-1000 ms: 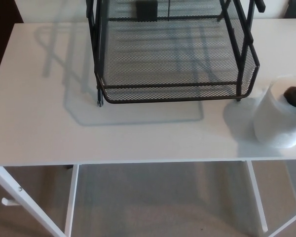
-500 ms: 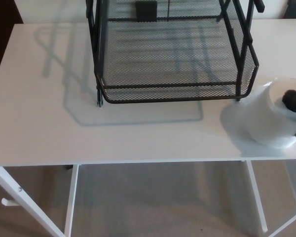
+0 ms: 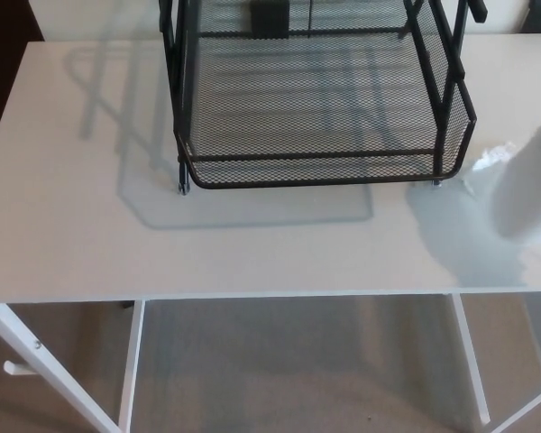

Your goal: The robot walks towards a desk on which a file tray is kept in the middle and a toilet paper roll is kept on its right. The robot uses its right hand to hook on finger in the gap of the roll and grabs it, lifts it and places it on the tray.

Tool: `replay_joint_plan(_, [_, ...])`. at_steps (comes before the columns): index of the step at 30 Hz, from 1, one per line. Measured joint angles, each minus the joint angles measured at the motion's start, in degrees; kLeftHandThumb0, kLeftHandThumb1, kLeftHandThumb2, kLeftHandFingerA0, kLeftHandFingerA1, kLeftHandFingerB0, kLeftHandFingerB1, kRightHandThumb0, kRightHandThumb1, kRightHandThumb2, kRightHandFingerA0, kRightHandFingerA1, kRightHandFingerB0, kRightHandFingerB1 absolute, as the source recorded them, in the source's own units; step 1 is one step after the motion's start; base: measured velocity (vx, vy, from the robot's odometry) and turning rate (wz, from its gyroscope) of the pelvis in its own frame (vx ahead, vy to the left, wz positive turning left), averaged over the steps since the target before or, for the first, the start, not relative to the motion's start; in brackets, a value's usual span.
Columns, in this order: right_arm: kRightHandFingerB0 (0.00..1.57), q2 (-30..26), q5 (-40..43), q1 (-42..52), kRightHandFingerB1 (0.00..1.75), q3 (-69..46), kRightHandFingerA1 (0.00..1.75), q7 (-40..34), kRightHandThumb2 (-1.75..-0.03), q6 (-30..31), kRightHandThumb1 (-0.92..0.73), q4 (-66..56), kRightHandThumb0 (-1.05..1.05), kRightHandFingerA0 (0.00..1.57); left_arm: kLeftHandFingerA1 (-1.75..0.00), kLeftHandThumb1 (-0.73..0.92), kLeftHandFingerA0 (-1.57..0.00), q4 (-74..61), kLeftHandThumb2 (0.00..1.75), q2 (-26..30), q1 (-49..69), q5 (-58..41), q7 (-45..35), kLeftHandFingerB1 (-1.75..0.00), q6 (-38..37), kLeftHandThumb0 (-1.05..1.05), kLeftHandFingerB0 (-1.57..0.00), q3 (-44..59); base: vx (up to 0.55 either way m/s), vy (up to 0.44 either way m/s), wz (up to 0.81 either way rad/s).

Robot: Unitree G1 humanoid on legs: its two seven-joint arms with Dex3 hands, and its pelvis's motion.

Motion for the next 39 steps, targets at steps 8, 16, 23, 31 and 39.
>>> replay_joint_plan(8, [0.89,-3.0,2.6,-3.9,0.6,-7.9,1.57,2.3,-0.58,0.3,-0.62,-2.5,-0.32,0.88,-0.95,0.91,-0.4,-0.3,0.75,0.1,0.3,0.0,0.0,-0.78,0.0,-1.05,-0.13,0.0,0.0,0.0,0.0])
replay_joint_plan(16, [0.9,-2.8,4.8,-15.1,0.68,-9.1,1.63,4.4,-0.64,1.1,-0.65,-5.6,-0.31,0.89,-0.95,0.92,-0.43,-0.4,0.72,0.1,0.3,0.0,0.0,-0.78,-0.1,-1.05,-0.16,0.1,0.0,0.0,0.0])
replay_joint_plan(23, [0.87,2.9,5.7,-28.5,0.64,-4.4,1.57,6.0,-0.58,2.2,-0.61,-5.8,-0.35,0.87,-0.97,0.91,-0.42,-0.3,0.71,0.1,0.0,0.0,0.0,-0.79,-0.2,-1.05,-0.14,-0.1,0.0,0.0,0.0])
replay_joint_plan(31, [0.89,12.6,5.2,-40.6,0.65,3.1,1.48,7.9,-0.59,4.6,-0.64,-3.8,-0.33,0.9,-0.96,0.91,-0.4,-0.2,0.69,0.1,-0.3,0.0,0.0,-0.77,-0.4,-1.05,-0.14,-0.2,0.0,0.0,0.0])
replay_joint_plan(39, [0.87,18.3,4.1,-43.6,0.58,9.4,1.54,9.2,-0.58,4.5,-0.61,0.8,-0.33,0.84,-0.92,0.91,-0.4,-0.1,0.72,0.1,-0.3,0.1,0.0,-0.76,-0.4,-1.05,-0.17,-0.3,0.0,0.0,0.0])
